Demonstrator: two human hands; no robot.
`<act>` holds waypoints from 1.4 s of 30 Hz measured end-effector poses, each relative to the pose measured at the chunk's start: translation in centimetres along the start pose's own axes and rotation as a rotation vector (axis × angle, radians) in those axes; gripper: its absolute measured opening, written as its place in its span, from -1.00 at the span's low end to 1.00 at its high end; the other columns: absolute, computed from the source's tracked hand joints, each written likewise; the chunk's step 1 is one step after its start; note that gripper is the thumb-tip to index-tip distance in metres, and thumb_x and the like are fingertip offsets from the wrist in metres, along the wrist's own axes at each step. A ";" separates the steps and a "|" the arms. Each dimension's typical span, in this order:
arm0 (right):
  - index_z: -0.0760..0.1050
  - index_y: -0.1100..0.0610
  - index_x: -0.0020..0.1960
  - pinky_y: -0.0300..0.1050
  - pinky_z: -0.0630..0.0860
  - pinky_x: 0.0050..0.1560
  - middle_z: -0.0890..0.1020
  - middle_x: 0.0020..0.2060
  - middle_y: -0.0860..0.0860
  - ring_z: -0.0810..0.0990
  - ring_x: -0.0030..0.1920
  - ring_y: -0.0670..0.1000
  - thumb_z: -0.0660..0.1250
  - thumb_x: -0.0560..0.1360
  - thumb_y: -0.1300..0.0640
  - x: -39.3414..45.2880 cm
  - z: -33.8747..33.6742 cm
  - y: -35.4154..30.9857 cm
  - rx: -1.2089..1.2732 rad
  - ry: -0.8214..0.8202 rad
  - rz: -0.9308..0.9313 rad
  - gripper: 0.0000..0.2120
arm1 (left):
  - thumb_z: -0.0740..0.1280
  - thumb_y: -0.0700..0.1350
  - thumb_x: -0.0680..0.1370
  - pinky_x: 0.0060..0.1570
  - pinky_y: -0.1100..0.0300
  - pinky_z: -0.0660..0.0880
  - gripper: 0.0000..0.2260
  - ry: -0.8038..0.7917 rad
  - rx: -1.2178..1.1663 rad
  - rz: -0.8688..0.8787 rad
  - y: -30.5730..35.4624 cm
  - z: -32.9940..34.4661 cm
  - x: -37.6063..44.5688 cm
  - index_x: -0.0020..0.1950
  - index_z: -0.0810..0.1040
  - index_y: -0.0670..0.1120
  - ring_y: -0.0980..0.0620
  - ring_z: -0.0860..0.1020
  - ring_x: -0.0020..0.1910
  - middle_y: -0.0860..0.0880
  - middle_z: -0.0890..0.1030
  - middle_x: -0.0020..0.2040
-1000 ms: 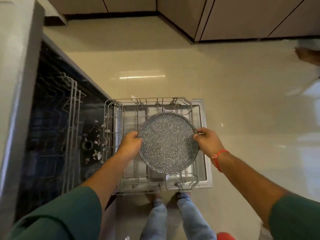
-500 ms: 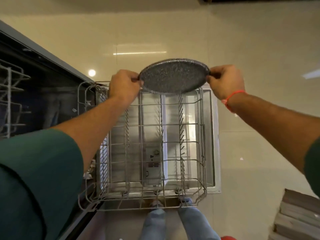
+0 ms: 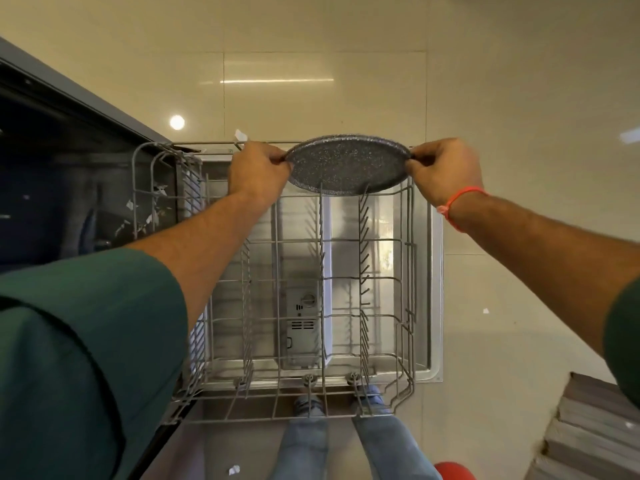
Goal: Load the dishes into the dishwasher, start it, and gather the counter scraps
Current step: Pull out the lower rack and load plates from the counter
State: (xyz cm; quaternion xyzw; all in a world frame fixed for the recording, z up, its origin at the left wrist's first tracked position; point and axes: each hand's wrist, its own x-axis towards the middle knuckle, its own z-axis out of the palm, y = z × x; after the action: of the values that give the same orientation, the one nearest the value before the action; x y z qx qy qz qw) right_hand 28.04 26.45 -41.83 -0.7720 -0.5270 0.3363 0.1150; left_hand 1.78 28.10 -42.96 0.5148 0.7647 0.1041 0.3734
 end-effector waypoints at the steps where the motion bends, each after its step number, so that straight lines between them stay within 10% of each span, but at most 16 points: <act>1: 0.66 0.15 0.18 -0.20 0.53 0.14 0.71 0.02 0.06 0.63 -0.01 -0.02 0.40 0.56 0.17 -0.1 0.3 0.2 -0.006 -0.003 0.003 -0.78 | 0.43 -0.11 0.57 -0.08 0.26 0.53 -0.81 -0.010 -0.001 0.001 0.0 0.3 -0.1 0.17 0.71 -0.04 0.07 0.63 -0.13 0.05 0.69 -0.10; 8: 0.58 0.14 0.31 -0.13 0.51 0.27 0.67 0.14 0.06 0.61 0.15 0.03 0.35 0.60 0.16 -1.2 1.2 0.5 0.033 -0.061 0.033 -0.70 | 0.33 -0.08 0.64 0.03 0.11 0.60 -0.80 -0.133 0.036 0.013 -0.1 1.2 -1.1 0.25 0.62 -0.02 0.11 0.56 -0.19 0.02 0.67 0.00; 17: -0.02 -0.02 0.64 -0.15 0.10 0.50 0.17 0.60 0.01 0.15 0.58 0.04 0.36 0.58 0.10 -6.9 1.8 -0.3 0.247 -0.074 0.032 -0.22 | 0.37 -0.12 0.59 0.48 0.00 0.30 -0.27 -0.149 -0.198 0.052 0.3 1.9 -7.5 0.64 0.05 0.17 0.00 0.37 0.47 0.05 0.30 0.57; 26: -0.02 -0.10 0.64 0.04 0.13 0.58 0.13 0.61 -0.05 0.09 0.60 -0.03 0.34 0.59 0.03 -13.8 1.4 -2.5 0.328 -0.050 0.015 -0.25 | 0.34 0.03 0.63 0.52 0.10 0.11 -0.29 -0.098 -0.412 -0.045 0.9 0.4 -18.1 0.64 -0.02 0.22 0.18 0.04 0.59 0.16 0.03 0.65; 42: 0.09 -0.22 0.60 -0.22 0.16 0.47 0.20 0.45 -0.35 0.13 0.44 -0.33 0.31 0.62 -0.02 -33.3 -10.6 -15.9 0.677 -0.065 0.039 -0.36 | 0.33 -0.03 0.64 0.50 0.19 0.16 -0.37 -0.026 -0.826 -0.073 7.4 -15.5 -36.4 0.62 0.09 0.23 0.34 0.10 0.50 0.22 0.10 0.62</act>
State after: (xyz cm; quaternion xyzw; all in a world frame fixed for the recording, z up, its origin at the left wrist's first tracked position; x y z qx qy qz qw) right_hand 15.88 5.26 -12.20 -0.6888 -0.3742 0.5187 0.3414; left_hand 3.45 3.41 -11.18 0.2956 0.6716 0.3822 0.5617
